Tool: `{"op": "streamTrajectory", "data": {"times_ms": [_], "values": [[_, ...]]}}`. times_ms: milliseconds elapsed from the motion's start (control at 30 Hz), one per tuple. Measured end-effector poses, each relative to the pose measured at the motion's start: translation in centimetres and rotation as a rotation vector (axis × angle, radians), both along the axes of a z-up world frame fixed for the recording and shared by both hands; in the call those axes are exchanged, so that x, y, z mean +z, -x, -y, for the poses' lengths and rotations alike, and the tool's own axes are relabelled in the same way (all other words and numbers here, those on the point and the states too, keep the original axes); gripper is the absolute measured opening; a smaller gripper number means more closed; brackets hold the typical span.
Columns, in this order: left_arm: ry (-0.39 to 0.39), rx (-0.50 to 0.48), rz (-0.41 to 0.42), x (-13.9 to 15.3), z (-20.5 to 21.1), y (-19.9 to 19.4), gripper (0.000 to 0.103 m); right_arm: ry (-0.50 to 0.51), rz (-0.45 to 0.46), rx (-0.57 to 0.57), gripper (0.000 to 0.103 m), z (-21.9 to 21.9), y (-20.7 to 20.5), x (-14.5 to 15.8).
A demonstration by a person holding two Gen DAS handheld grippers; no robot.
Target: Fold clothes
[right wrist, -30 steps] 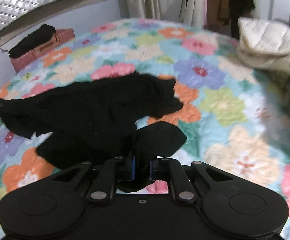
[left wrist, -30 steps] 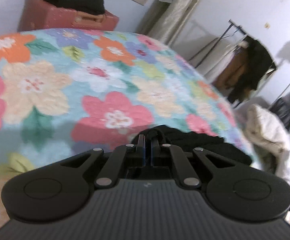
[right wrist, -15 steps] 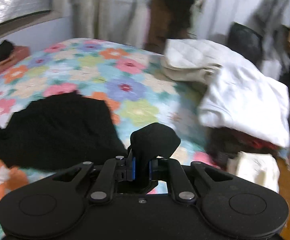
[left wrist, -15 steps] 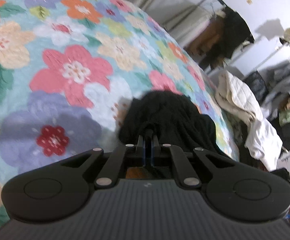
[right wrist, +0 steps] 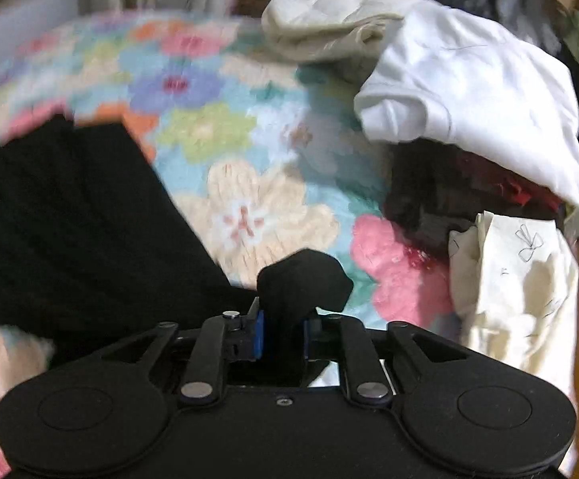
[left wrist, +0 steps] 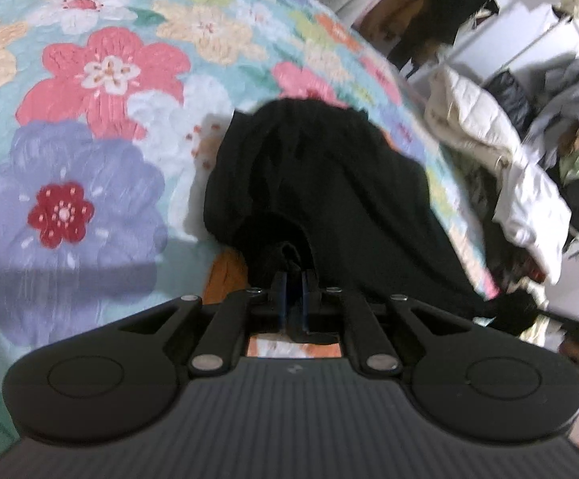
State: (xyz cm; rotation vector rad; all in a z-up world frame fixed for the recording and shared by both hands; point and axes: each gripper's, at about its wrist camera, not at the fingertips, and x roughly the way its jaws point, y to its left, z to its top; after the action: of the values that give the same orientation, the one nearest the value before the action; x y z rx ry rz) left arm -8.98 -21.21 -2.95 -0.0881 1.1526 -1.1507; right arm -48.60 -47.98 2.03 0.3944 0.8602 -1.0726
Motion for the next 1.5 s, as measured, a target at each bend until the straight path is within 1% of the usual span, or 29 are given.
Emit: {"op": "streamTrajectory", "data": {"times_ms": [67, 133, 167, 200, 233, 333, 433, 500, 567, 600, 667, 733, 767, 833, 900, 933, 967, 1000, 1033, 1067, 1100, 1133, 1167, 1200, 1300, 1367, 1433, 1467, 1500], "values": [[-0.001, -0.002, 0.013, 0.0, -0.1, 0.1, 0.006, 0.061, 0.08, 0.033, 0.032, -1.6, -0.8, 1.5], [0.007, 0.002, 0.024, 0.2, -0.2, 0.0, 0.007, 0.125, 0.103, 0.151, 0.038, -3.6, -2.8, 3.1], [0.01, 0.008, 0.026, 0.1, -0.4, -0.2, 0.007, 0.143, 0.111, 0.215, 0.046, -4.6, -4.0, 3.6], [0.011, 0.013, 0.028, 0.1, -0.5, -0.4, 0.007, 0.145, 0.115, 0.288, 0.051, -5.6, -5.3, 3.9], [0.011, 0.015, 0.026, -0.1, -0.6, -0.5, 0.007, 0.132, 0.124, 0.366, 0.057, -6.6, -6.7, 3.9], [0.011, 0.02, 0.011, -0.6, -0.9, -1.3, 0.008, -0.009, 0.161, 0.565, 0.058, -9.2, -10.8, 1.9], [0.035, 0.036, 0.009, -0.3, -1.5, -1.9, 0.007, -0.112, 0.131, 0.738, 0.057, -12.4, -14.6, -1.4], [0.078, 0.038, 0.016, 0.2, -2.1, -2.3, 0.016, -0.135, 0.095, 0.834, 0.057, -14.2, -16.4, -3.1], [0.105, 0.048, 0.054, 0.4, -2.4, -2.6, 0.033, -0.139, 0.051, 0.917, 0.058, -15.7, -18.0, -4.5], [0.104, 0.058, 0.08, 0.3, -2.4, -2.7, 0.038, -0.129, 0.023, 0.946, 0.058, -16.1, -18.7, -5.0], [0.074, 0.073, 0.116, -0.3, -1.8, -3.0, 0.041, -0.095, -0.038, 0.991, 0.058, -16.7, -19.8, -6.0], [0.035, 0.069, 0.111, -1.2, -1.0, -3.5, 0.041, -0.033, -0.097, 0.987, 0.058, -16.8, -20.8, -6.7], [0.018, 0.063, 0.094, -1.7, -0.6, -3.7, 0.041, -0.019, -0.114, 0.973, 0.059, -16.4, -21.1, -7.0], [0.018, 0.051, 0.057, -2.4, 0.0, -3.7, 0.044, -0.025, -0.126, 0.95, 0.059, -15.8, -21.5, -7.9], [0.027, 0.041, 0.022, -3.1, 0.6, -3.6, 0.061, -0.045, -0.1, 0.956, 0.054, -15.5, -21.3, -8.8], [0.026, 0.04, 0.009, -3.7, 1.0, -3.5, 0.065, -0.022, -0.11, 0.981, 0.047, -15.7, -21.1, -8.9], [0.013, 0.049, -0.009, -4.4, 1.6, -3.6, 0.069, 0.002, -0.119, 1.007, 0.021, -15.9, -20.9, -8.9], [0.001, 0.063, -0.031, -5.1, 2.2, -3.8, 0.07, 0.039, -0.168, 1.031, 0.007, -16.3, -21.0, -8.8], [-0.002, 0.089, -0.066, -5.8, 2.6, -4.0, 0.069, 0.071, -0.238, 1.051, 0.007, -16.7, -21.3, -8.4], [0.024, 0.099, -0.098, -6.0, 2.7, -4.2, 0.066, 0.067, -0.254, 1.061, 0.007, -16.7, -21.4, -7.6], [0.051, 0.109, -0.13, -6.1, 2.7, -4.4, 0.038, 0.042, -0.232, 1.055, 0.007, -16.4, -21.4, -6.6], [0.075, 0.112, -0.162, -6.2, 2.8, -4.6, 0.017, 0.009, -0.201, 1.042, 0.007, -16.0, -21.4, -5.7], [0.095, 0.091, -0.188, -6.0, 2.7, -4.7, 0.002, -0.023, -0.165, 1.028, 0.007, -15.6, -21.3, -4.7], [0.132, 0.098, -0.188, -5.4, 2.2, -4.7, 0.002, -0.066, -0.116, 1.011, 0.007, -15.1, -20.9, -3.9], [0.218, 0.103, -0.128, -2.4, 0.0, -4.3, 0.002, -0.242, 0.052, 0.966, 0.007, -13.9, -19.3, -1.5], [0.31, 0.117, -0.109, 0.0, -2.5, -4.3, 0.002, -0.337, 0.139, 0.969, 0.008, -13.8, -18.3, -0.6], [0.387, 0.144, -0.115, 1.5, -4.7, -5.0, 0.002, -0.462, 0.23, 0.98, 0.008, -13.4, -17.4, -0.3], [0.397, 0.163, -0.116, 1.6, -5.2, -5.5, 0.002, -0.526, 0.256, 0.988, 0.008, -13.4, -17.1, -0.5], [0.402, 0.181, -0.116, 1.7, -5.7, -6.1, 0.002, -0.563, 0.238, 0.997, 0.008, -13.7, -17.0, -1.2]]}}
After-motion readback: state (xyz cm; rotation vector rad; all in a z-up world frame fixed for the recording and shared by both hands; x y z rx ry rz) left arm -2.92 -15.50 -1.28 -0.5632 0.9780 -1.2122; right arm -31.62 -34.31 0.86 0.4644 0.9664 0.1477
